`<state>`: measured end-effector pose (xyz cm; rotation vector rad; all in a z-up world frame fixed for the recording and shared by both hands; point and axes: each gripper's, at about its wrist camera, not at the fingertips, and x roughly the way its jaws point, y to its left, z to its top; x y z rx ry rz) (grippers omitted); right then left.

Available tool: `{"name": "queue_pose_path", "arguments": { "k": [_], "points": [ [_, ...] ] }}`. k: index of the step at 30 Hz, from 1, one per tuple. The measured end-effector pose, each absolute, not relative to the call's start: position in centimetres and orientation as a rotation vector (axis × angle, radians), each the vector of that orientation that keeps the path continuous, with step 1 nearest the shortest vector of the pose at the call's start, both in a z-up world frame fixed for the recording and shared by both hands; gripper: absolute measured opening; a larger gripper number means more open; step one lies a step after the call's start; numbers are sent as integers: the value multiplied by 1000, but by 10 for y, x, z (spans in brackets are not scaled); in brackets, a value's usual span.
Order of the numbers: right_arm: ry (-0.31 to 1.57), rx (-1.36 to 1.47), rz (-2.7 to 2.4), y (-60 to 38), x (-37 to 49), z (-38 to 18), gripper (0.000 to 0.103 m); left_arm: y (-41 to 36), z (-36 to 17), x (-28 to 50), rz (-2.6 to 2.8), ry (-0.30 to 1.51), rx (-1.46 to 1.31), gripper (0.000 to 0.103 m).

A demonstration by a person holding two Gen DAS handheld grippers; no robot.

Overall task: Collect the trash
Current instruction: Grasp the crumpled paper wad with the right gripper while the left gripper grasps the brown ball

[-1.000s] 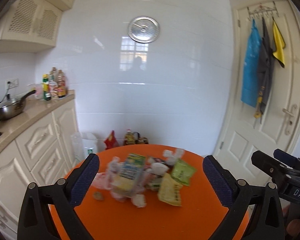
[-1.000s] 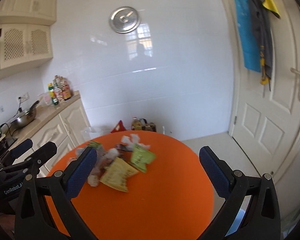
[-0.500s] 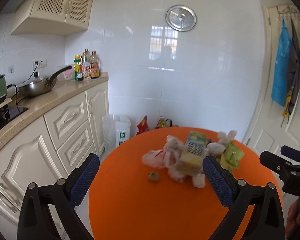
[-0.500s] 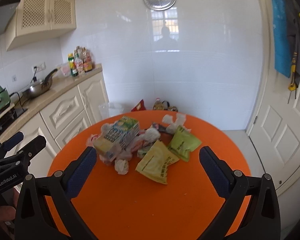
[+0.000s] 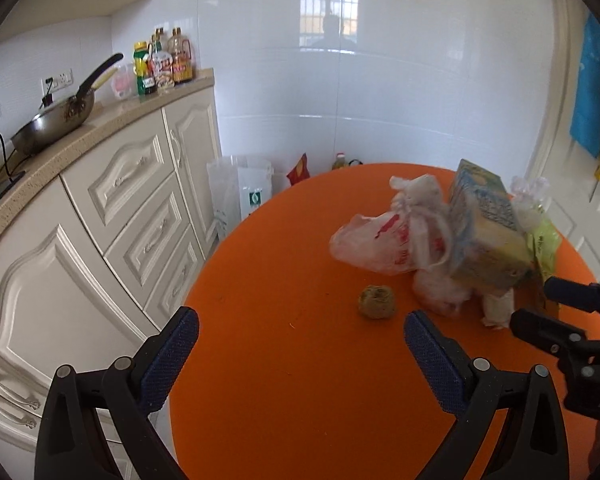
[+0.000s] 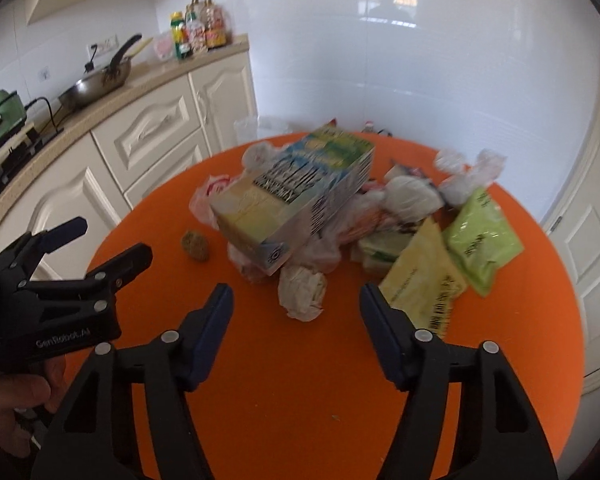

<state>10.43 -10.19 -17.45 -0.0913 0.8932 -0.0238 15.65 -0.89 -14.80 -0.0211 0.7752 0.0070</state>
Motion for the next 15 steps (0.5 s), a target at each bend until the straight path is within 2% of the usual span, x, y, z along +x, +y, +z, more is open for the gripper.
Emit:
{"name": "queue_pose_path", "arguments": {
  "k": [2, 9, 15],
  "points": [
    [917, -101, -26, -102, 114, -183, 59, -5, -147, 178, 2, 787, -22, 100],
    [931, -98, -28, -111, 128, -199, 30, -14, -162, 218, -54, 828, 8, 100],
    [895, -38, 15, -122, 112, -191, 27, -29, -180, 242, -65, 876, 52, 100]
  ]
}}
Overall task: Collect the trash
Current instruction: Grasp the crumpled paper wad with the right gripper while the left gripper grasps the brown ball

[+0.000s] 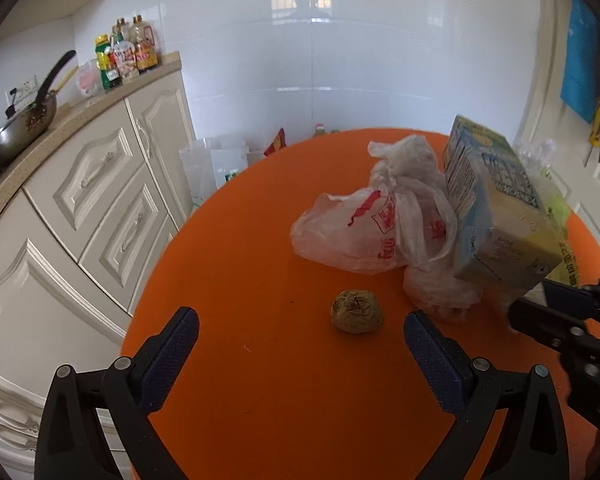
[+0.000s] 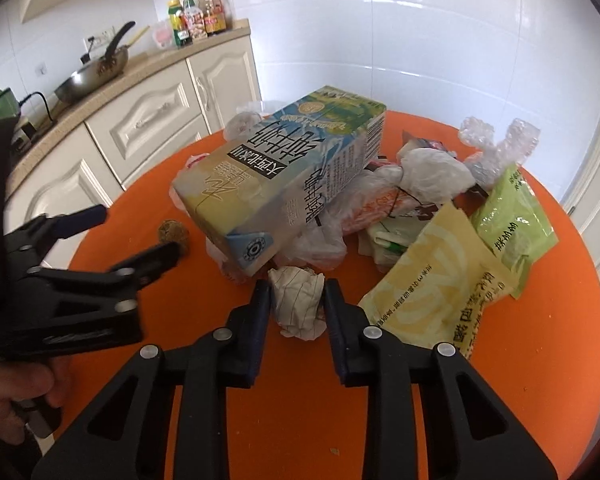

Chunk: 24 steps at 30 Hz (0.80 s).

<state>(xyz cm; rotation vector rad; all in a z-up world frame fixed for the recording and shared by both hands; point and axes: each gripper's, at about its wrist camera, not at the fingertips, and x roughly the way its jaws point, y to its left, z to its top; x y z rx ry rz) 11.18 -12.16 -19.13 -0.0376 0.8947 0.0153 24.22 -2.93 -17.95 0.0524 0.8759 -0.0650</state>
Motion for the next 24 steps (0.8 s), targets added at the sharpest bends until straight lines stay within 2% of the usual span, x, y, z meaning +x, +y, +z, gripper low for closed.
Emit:
{"name": "queue_pose_path", "arguments": {
  "k": [3, 4, 5, 6, 7, 8, 18, 24],
  "points": [
    [878, -20, 25, -124, 103, -185, 27, -35, -184, 254, -76, 890, 47, 87],
    [876, -16, 27, -125, 101, -184, 27, -36, -185, 260, -81, 898, 46, 75],
    [874, -10, 31, -125, 99, -183, 27, -37, -187, 264, -94, 907, 41, 57],
    [871, -4, 33, -126, 97, -182, 27, -38, -189, 268, -103, 910, 37, 56],
    [867, 2, 37, -127, 93, -180, 27, -39, -189, 268, -109, 904, 38, 43],
    [864, 14, 44, -130, 88, -178, 27, -40, -189, 269, -117, 899, 38, 24],
    [802, 66, 76, -143, 45, -157, 27, -10, -182, 258, -103, 834, -60, 22],
    [743, 83, 59, -157, 19, -136, 27, -23, -158, 243, -128, 758, -50, 23]
  ]
}}
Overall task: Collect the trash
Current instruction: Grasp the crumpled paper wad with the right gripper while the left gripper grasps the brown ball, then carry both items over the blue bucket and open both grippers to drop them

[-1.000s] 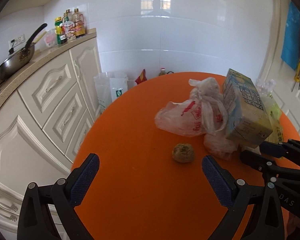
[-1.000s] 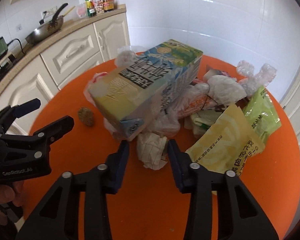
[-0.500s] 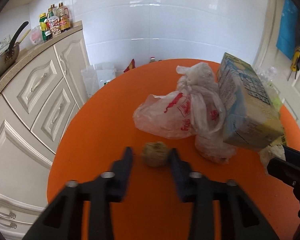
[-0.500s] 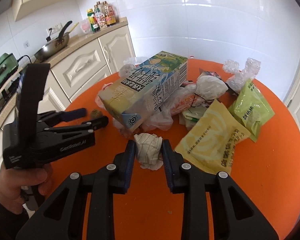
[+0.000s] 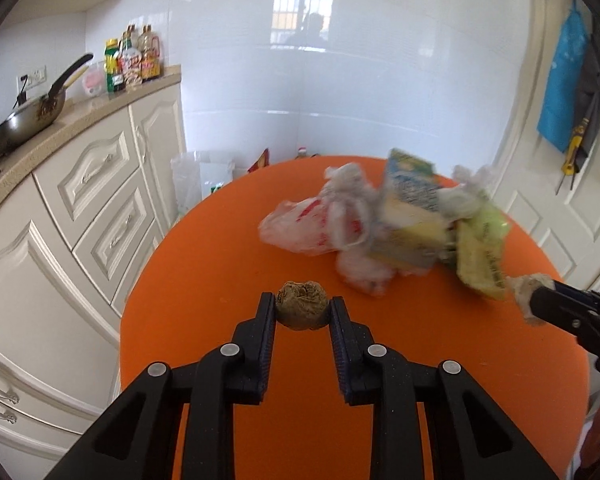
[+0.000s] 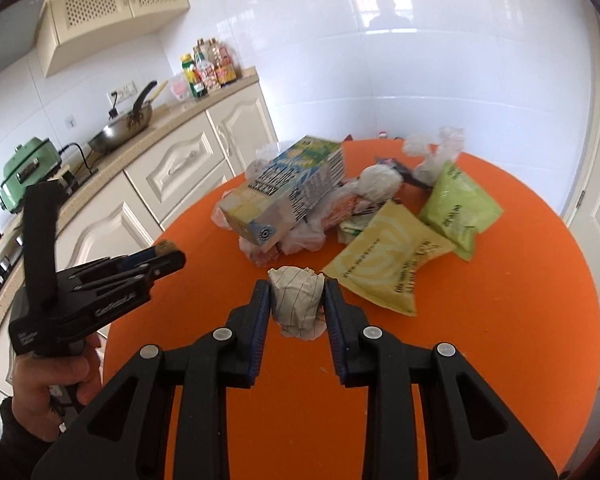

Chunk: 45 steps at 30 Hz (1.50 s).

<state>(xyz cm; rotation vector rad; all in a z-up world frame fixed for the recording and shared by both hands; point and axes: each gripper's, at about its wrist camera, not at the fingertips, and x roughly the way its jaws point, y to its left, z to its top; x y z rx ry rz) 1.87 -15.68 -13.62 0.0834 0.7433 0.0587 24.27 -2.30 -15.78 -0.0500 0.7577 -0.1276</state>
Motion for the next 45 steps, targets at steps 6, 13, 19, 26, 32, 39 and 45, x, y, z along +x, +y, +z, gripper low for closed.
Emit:
{"name": "queue_pose_path", "arguments": {
  "k": [6, 13, 19, 26, 32, 39, 45],
  "points": [
    [687, 102, 15, -182, -3, -116, 27, -46, -132, 234, -200, 681, -31, 23],
    [609, 142, -77, -234, -43, -91, 27, -89, -110, 214, -328, 620, 0, 23],
    [544, 165, -199, -289, -86, -66, 27, -140, -97, 204, -447, 593, 24, 23],
    [486, 184, -355, -351, -138, -45, 27, -204, -93, 210, -599, 598, 59, 23],
    [487, 244, -503, -415, -184, -52, 27, -280, -104, 224, -780, 685, 108, 23],
    [583, 379, -657, -497, -228, -107, 27, -366, -160, 244, -929, 853, 218, 23],
    [692, 516, -708, -554, -249, -177, 27, -422, -220, 269, -965, 1054, 272, 23]
  ]
}}
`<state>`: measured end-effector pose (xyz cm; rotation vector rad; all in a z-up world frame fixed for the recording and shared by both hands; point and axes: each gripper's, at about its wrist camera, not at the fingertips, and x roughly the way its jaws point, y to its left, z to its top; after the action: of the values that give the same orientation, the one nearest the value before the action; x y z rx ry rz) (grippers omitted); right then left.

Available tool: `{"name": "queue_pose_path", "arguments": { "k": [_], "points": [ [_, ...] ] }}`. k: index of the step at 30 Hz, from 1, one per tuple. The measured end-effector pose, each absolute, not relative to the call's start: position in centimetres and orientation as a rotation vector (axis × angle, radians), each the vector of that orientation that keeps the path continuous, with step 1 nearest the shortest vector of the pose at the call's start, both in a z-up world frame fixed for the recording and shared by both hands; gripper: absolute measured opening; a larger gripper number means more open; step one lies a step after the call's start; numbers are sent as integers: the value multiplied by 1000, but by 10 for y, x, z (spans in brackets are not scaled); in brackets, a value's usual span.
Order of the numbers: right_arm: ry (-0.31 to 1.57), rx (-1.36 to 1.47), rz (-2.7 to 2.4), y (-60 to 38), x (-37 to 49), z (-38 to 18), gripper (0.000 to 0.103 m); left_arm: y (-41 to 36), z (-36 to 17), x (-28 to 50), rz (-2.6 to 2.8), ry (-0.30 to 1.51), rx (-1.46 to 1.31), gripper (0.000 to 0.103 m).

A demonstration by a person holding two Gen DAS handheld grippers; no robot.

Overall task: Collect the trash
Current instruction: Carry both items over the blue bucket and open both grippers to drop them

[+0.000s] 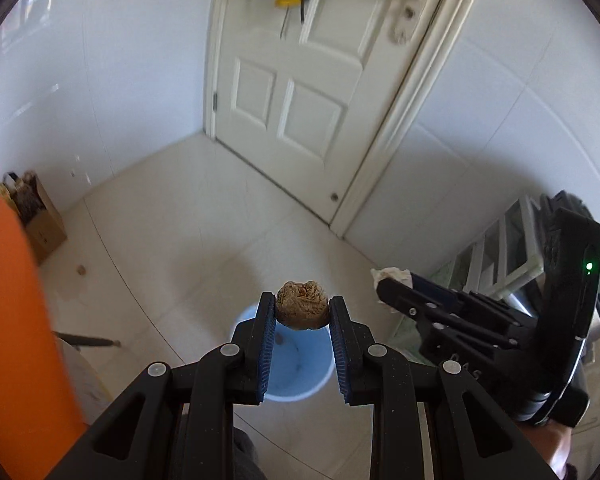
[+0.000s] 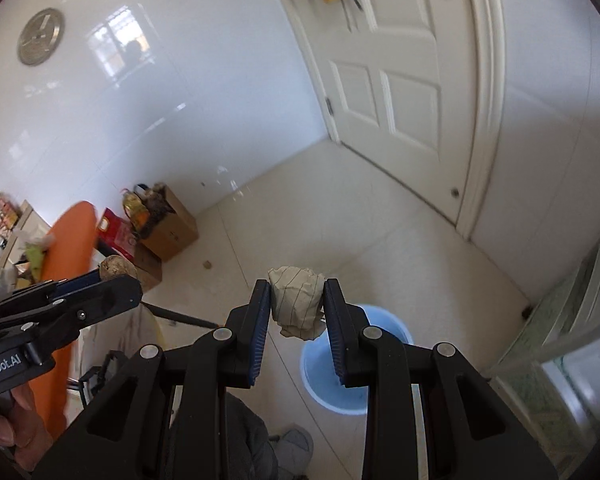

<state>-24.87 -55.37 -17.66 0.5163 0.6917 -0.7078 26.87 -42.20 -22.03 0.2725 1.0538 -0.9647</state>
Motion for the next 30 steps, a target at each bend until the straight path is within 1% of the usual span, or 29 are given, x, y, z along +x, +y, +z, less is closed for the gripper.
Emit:
{"name": "queue_pose_path", "arguments": {
  "k": [5, 7, 12, 13, 14, 15, 17, 18, 19, 21, 22, 23, 24, 25, 26, 27, 30],
  "points": [
    [736, 629, -714, -588, -253, -219, 27, -442, -271, 293, -940, 1209, 271, 23],
    [749, 661, -713, -599, -251, -230, 29, -444, -286, 303, -918, 1239, 293, 23],
    [789, 719, -709, -620, -245, -254, 30, -462, -308, 325, -901, 1309, 320, 25],
    [795, 727, -708, -623, -245, -259, 30, -460, -311, 328, -901, 1320, 319, 29],
    [800, 736, -709, -626, -244, -263, 31, -472, -310, 331, -899, 1322, 324, 37],
    [802, 746, -713, -628, -244, -266, 33, -476, -310, 337, -893, 1320, 332, 43],
    [799, 769, -717, -630, -245, -269, 44, -486, -310, 345, -874, 1310, 344, 65],
    [798, 776, -722, -632, -245, -270, 60, -485, -310, 347, -862, 1311, 348, 69],
    [794, 782, -736, -632, -246, -271, 74, -497, -311, 344, -853, 1315, 351, 75],
    [793, 784, -760, -633, -250, -273, 81, -505, -311, 343, -828, 1322, 357, 76],
    [794, 786, -772, -632, -250, -273, 88, -510, -311, 340, -817, 1319, 362, 76],
    [793, 788, -780, -630, -251, -272, 91, -515, -308, 333, -810, 1311, 369, 76],
    [790, 792, -792, -629, -252, -271, 99, -520, -306, 326, -804, 1303, 376, 77],
    [789, 795, -806, -628, -254, -271, 103, -523, -306, 320, -800, 1294, 383, 79],
    [791, 798, -819, -627, -256, -271, 103, -526, -305, 314, -797, 1288, 386, 82],
    [794, 802, -830, -626, -258, -271, 103, -526, -302, 311, -795, 1284, 387, 84],
    [786, 802, -848, -622, -263, -265, 103, -522, -291, 302, -788, 1264, 378, 85]
  ]
}}
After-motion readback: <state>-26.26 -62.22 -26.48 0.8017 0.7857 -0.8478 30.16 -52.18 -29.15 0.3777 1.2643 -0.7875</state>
